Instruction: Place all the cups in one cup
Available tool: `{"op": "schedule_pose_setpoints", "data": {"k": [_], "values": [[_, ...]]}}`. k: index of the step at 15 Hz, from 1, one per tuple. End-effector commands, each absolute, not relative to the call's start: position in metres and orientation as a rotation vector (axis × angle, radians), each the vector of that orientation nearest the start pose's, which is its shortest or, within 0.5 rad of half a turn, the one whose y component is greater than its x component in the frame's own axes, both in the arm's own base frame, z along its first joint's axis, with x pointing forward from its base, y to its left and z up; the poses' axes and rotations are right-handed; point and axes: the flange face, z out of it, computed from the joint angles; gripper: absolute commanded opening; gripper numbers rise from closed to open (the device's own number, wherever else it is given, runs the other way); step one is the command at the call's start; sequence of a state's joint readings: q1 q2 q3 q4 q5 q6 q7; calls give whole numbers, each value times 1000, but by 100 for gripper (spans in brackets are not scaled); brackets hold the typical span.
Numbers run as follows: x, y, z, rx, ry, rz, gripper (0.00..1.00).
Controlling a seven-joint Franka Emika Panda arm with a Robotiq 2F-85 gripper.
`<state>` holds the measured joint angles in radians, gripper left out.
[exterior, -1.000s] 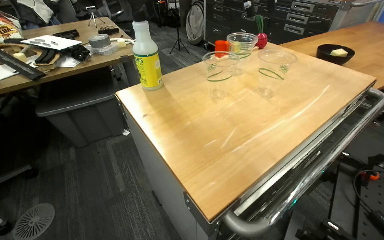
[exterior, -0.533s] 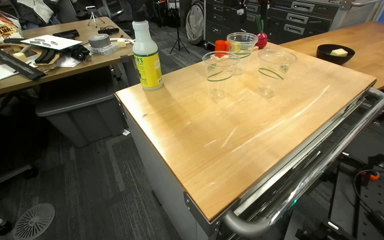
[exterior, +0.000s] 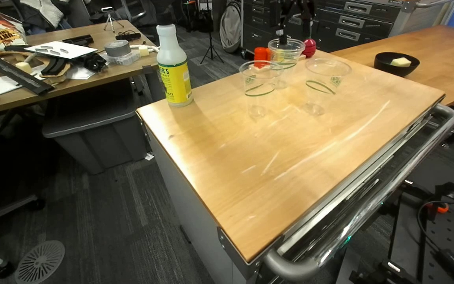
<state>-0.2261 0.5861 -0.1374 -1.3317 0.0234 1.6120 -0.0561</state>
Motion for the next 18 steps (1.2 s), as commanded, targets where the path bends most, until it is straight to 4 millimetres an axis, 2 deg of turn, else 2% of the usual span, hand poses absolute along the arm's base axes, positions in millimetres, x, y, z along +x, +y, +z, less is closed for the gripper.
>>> {"op": "schedule_pose_setpoints", "data": {"k": [1, 10, 12, 15, 18], "values": [[644, -223, 367, -3089, 457, 461, 72], [627, -221, 369, -3094, 422, 466, 2], [623, -219, 375, -3102, 408, 461, 0], [612, -217, 384, -3114, 405, 489, 2], [602, -223, 393, -3062, 433, 504, 2]]}}
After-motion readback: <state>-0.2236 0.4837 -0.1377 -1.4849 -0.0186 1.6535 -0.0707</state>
